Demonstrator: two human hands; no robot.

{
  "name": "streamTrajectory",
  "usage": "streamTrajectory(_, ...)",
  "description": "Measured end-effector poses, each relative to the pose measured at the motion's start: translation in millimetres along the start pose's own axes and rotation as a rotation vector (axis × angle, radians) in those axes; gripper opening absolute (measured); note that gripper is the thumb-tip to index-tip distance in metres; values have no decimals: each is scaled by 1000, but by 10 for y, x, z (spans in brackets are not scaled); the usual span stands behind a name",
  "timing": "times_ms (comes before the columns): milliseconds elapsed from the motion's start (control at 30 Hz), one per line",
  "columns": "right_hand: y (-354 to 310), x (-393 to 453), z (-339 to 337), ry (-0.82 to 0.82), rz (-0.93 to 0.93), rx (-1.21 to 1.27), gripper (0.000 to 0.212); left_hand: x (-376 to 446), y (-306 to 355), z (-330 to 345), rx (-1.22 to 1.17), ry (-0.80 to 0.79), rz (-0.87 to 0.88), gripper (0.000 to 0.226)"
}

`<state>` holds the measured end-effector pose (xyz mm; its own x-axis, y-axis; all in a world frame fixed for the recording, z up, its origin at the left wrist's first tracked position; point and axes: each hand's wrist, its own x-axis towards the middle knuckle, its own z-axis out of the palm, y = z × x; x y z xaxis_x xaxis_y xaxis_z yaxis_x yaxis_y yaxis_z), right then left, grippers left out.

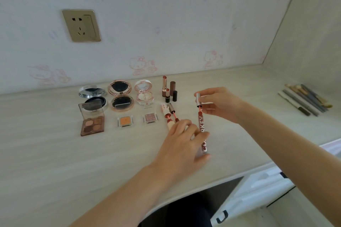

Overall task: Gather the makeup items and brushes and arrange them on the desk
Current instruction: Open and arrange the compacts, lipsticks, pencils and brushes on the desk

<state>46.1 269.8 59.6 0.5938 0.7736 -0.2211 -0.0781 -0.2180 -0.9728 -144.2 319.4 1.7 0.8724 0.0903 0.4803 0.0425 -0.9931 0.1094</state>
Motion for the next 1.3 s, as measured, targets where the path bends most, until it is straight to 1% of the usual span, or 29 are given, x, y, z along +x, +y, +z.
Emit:
streamTrajectory(67, 7, 56, 36, -8, 12, -21, 15, -19, -38, 4, -26, 11, -22, 43)
streamTrajectory(133, 12, 117, 89, -5, 24, -52, 17, -29, -73, -3, -39, 3, -38, 45)
streamTrajectory(200, 18, 176, 147, 7, 43, -112, 19, -35, -87, -6, -30, -15, -46, 47)
streamTrajectory(267, 28, 231, 209, 21, 49, -197, 18, -32, -92, 0, -18, -36, -50, 48)
streamTrajectory(367, 31, 316, 280, 52, 26, -294, 15, -18, -116, 13, -15, -92, -69, 51)
streamTrajectory(467, 13, 388, 335, 51, 2, -364, 15, -10, -126, 21, -3, -133, -85, 53)
streamTrajectory(667, 5, 455, 465, 16, -55, -556, 17, -7, -123, 9, -4, -123, -86, 50)
streamTrajectory(967, 57, 515, 536, 35, -96, -676, 21, -9, -137, 17, -69, -81, -87, 43)
streamTrajectory(1167, 72, 504, 535, 24, -109, -696, 20, -11, -145, 22, -84, -73, -79, 41)
streamTrajectory(1300, 78, 482, 519, 12, -146, -744, 26, -18, -149, 30, -106, -65, -60, 39)
